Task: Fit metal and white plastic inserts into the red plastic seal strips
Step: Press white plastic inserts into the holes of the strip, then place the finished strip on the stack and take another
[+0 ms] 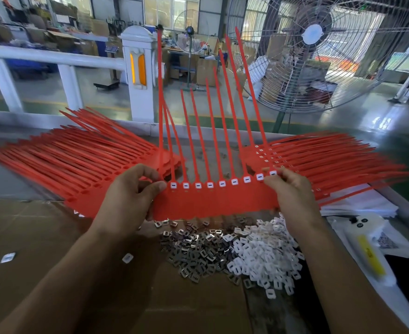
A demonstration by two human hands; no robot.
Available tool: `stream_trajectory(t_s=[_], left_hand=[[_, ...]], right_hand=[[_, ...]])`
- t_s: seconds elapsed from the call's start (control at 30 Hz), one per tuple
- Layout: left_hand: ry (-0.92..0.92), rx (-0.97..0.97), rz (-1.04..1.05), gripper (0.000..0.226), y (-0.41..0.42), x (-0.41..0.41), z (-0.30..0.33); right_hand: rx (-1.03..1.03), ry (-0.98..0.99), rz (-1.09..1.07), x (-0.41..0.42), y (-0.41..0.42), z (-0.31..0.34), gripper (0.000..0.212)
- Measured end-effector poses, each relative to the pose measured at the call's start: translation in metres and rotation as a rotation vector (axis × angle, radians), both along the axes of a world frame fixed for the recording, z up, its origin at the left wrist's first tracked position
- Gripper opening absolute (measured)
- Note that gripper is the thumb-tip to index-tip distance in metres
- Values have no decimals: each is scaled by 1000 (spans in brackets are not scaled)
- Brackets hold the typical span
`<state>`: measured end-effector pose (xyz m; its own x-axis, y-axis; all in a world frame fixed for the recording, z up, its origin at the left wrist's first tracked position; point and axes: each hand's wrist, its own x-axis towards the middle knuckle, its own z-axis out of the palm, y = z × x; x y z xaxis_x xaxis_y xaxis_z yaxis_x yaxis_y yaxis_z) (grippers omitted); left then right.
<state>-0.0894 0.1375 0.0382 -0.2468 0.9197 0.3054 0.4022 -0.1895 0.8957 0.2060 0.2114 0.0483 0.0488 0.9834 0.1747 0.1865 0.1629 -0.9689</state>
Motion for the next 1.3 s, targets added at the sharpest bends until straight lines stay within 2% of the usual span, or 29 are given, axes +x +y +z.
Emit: stream_trajectory(t_s=[0.1,0.37,0.43,0.57,0.77,0.87,1.03,1.17,1.3], left_hand=[[1,-11,21,8,2,0,-3],[-7,-40,8,11,10,-4,-14],[-53,-94,-34,22,11,-6,-17],[33,-111,-85,51,12,-4,-21],[73,-91,-101,64,12,-3,-22],[72,-77,-91,60,11,1,-21],[131,-47,-16,43,10,0,-19],[110,-54,9,36,10,2,-18],[86,-67,60,33,10,1,-18]], right_hand=[[-38,-111,133,-2,-4,-2,18],[-55,-106,112,-5,-3,-6,20],[-66,-72,95,-4,-1,-7,20],[-70,-63,40,-1,5,-12,18],[-14,-62,-140,4,16,-21,17],[-16,64,-287,7,23,-23,15],[-107,507,-435,13,30,-17,9],[-167,776,-428,14,28,-11,37],[-274,887,-396,8,26,-2,34]])
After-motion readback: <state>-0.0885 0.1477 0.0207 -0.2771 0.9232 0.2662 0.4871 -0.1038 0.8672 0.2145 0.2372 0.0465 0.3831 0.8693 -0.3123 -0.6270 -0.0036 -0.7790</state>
